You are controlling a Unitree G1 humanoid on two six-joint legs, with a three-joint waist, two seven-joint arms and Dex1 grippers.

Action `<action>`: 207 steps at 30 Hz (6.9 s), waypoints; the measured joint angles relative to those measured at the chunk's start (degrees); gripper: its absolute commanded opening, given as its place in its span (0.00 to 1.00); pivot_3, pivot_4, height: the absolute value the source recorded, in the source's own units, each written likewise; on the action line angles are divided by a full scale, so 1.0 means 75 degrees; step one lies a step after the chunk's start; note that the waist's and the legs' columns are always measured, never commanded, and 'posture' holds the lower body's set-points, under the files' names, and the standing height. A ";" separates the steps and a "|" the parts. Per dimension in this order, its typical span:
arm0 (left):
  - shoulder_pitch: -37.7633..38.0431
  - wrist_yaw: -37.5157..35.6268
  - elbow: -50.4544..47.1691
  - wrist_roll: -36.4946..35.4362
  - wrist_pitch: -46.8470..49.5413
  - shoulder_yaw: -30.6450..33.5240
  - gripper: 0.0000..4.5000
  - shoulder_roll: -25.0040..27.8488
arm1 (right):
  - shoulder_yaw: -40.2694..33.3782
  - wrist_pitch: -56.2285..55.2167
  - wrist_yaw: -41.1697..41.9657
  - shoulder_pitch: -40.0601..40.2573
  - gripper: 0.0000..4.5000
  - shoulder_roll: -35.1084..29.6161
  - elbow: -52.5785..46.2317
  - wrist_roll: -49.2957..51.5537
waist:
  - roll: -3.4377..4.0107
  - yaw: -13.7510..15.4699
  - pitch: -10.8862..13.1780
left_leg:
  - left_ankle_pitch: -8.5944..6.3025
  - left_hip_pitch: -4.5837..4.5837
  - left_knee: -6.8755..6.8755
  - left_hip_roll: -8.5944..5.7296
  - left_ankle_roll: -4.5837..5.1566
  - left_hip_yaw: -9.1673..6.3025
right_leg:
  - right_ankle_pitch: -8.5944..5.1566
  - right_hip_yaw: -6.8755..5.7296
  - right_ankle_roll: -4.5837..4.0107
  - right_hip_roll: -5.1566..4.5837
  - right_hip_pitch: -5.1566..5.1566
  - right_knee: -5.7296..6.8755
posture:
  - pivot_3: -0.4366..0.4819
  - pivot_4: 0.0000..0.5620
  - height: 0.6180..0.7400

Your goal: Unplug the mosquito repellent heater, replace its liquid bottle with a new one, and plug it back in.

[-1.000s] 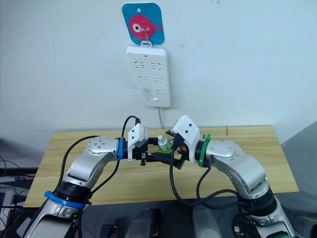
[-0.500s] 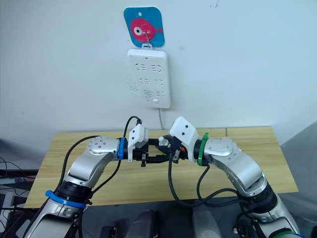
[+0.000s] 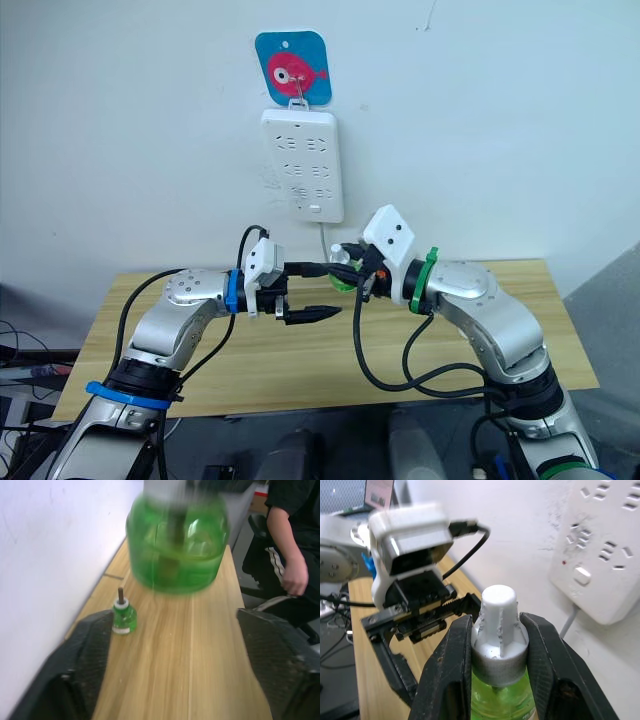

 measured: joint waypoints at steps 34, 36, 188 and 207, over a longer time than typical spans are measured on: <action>-0.0113 -0.0132 -0.0336 -0.0622 0.0701 0.0102 0.49 -0.0643 | -0.0022 0.0407 -0.0290 0.0235 0.24 -0.0130 -0.0406 0.0564 | 0.0002 -0.0026 -0.0199 | 0.0006 0.0009 0.0018 0.0000 0.0000 0.0000 | 0.0007 0.0002 -0.0012 0.0005 0.0013 0.0008 | 0.33 0.22 0.94; -0.0113 -0.0143 -0.0336 -0.0622 0.0700 0.0073 0.49 -0.0647 | -0.0019 0.0390 -0.0228 0.0235 0.24 -0.0191 -0.0406 0.0570 | 0.0002 -0.0025 -0.0200 | 0.0006 0.0009 0.0018 0.0001 0.0000 0.0000 | 0.0007 0.0002 -0.0012 0.0005 0.0013 0.0008 | 0.33 0.22 0.94; 0.0993 0.0414 -0.1395 -0.0440 -0.0347 -0.0355 0.49 -0.0558 | -0.1640 0.1029 0.0102 0.0600 0.62 -0.2314 -0.1739 0.3197 | 0.0019 -0.0019 -0.0257 | -0.0011 0.0102 0.0056 0.0034 0.0025 0.0023 | -0.0010 0.0016 -0.0011 0.0112 0.0146 -0.0031 | 0.30 0.23 0.94; 0.1048 0.0382 -0.1404 -0.0331 -0.0355 -0.0372 0.49 -0.0546 | -0.0692 0.1156 -0.0215 -0.0086 0.04 -0.1599 -0.1083 0.3217 | 0.0019 -0.0006 -0.0257 | -0.0011 0.0100 0.0056 0.0031 0.0024 0.0011 | -0.0007 0.0015 -0.0015 0.0105 0.0145 -0.0033 | 0.32 0.23 0.94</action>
